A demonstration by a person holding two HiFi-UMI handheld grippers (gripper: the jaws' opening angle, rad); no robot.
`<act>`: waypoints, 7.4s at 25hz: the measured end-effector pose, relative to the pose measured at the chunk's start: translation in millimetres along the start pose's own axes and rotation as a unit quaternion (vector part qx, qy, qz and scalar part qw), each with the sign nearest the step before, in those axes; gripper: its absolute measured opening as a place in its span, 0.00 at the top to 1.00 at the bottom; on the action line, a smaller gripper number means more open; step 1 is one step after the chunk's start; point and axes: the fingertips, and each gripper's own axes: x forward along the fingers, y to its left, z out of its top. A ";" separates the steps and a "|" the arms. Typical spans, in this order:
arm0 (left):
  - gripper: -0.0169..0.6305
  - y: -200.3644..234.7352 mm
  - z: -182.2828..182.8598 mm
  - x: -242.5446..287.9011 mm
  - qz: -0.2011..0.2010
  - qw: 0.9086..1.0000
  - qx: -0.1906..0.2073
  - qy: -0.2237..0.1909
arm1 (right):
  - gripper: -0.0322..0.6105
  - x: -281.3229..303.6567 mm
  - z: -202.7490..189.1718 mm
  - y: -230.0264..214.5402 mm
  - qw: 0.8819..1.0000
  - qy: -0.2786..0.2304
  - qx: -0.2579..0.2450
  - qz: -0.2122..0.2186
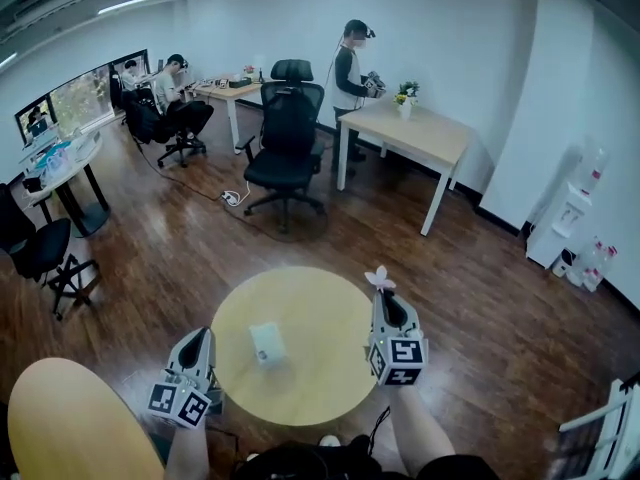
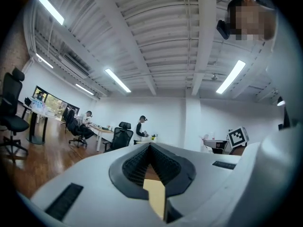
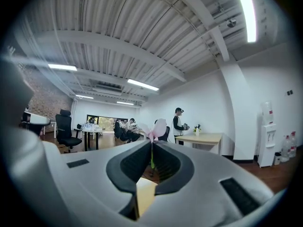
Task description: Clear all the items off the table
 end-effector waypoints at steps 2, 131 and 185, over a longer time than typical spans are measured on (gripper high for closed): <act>0.99 9.4 5.6 -11.3 0.034 0.999 0.009 -0.016 | 0.93 7.4 1.0 5.1 1.000 0.002 -0.001 0.016; 0.99 56.3 95.3 -683.6 0.734 0.658 0.081 -0.147 | 0.94 -176.0 -58.9 805.2 0.672 -0.005 -0.059 0.738; 0.99 174.4 54.2 -460.1 0.427 0.897 -0.013 -0.108 | 0.94 -13.4 -38.5 482.3 0.912 -0.005 -0.093 0.399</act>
